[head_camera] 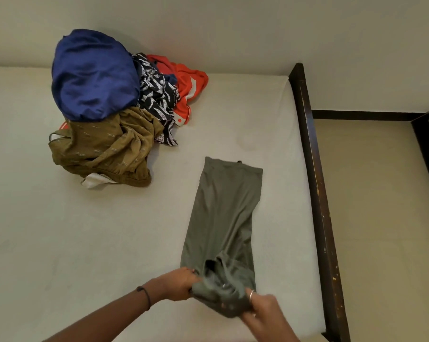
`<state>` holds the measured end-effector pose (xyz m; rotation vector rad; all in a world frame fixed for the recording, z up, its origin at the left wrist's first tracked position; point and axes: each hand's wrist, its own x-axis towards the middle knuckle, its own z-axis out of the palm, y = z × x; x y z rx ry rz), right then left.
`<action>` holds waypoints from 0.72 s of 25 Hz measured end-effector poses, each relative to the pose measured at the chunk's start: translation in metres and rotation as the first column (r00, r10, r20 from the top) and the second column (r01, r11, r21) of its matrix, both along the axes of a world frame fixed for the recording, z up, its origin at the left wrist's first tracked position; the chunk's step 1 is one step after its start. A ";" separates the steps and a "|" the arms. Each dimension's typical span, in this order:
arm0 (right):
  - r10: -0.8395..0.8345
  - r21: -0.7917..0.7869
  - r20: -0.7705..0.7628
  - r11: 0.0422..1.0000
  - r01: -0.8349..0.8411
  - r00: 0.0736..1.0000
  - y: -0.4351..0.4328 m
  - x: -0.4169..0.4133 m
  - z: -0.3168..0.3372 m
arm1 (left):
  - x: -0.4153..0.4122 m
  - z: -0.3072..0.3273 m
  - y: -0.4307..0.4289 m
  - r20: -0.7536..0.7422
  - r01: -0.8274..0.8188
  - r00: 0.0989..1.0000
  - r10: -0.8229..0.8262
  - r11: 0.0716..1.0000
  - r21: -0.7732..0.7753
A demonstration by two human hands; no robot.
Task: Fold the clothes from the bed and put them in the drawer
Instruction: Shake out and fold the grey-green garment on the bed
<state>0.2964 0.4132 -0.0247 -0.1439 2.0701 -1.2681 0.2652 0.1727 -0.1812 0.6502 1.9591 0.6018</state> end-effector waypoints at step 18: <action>-0.392 0.207 0.064 0.905 0.372 0.918 0.011 -0.281 -0.134 | -0.101 -0.028 0.001 0.368 -0.605 0.721 0.587 0.792 -0.077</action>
